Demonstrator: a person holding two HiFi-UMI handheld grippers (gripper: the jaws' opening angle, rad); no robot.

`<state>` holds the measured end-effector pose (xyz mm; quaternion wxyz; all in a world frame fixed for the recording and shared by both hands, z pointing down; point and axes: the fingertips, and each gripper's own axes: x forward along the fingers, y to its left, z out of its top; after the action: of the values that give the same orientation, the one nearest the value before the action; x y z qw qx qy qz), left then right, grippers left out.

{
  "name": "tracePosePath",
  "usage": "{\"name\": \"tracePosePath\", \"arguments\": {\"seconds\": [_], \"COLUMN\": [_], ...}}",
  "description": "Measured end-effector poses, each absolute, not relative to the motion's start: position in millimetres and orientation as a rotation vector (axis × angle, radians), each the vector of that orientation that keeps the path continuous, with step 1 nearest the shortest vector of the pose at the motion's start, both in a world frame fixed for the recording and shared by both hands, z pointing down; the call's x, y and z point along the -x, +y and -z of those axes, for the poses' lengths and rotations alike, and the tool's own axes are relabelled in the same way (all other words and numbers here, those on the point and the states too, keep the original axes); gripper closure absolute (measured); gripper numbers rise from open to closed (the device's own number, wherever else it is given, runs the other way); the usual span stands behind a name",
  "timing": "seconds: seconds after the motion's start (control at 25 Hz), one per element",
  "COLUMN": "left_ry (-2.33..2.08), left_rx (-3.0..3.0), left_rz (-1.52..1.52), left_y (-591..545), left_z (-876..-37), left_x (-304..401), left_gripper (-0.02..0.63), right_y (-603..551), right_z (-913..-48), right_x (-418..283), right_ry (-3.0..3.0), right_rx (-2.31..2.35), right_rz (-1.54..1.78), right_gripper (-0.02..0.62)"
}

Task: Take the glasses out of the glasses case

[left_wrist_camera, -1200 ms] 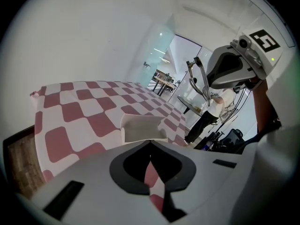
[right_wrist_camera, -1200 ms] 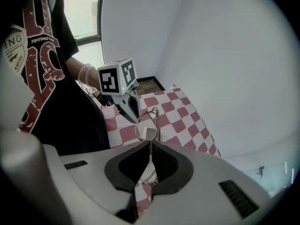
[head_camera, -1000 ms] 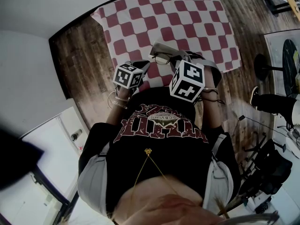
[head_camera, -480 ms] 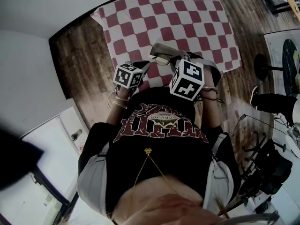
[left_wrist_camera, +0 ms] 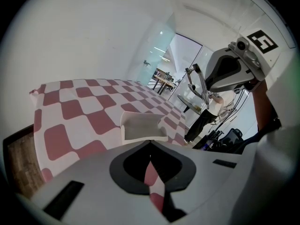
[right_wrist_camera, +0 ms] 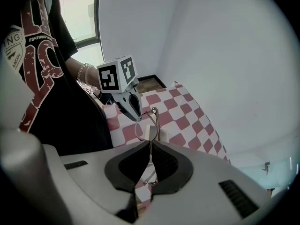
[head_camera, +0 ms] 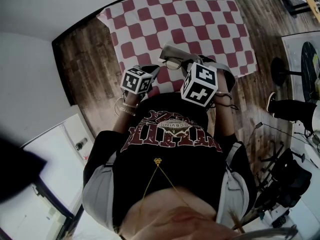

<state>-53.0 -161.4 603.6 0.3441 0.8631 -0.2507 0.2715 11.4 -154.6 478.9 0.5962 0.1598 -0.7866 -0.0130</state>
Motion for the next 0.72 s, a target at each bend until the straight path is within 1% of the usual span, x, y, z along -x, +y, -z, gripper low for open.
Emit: {"name": "tracePosePath", "arguments": {"seconds": [0.72], "left_ry": [-0.643], "left_rx": [-2.220], "left_rz": [-0.696], "left_y": [-160.0], "left_z": [-607.8], "left_x": [55.8], "left_gripper": [0.607], "right_y": [-154.7], "right_z": [-482.8], "right_x": [-10.6], "right_ry": [-1.821], "right_rx": [-0.361], "right_rz": [0.017], "right_gripper": [0.568]}}
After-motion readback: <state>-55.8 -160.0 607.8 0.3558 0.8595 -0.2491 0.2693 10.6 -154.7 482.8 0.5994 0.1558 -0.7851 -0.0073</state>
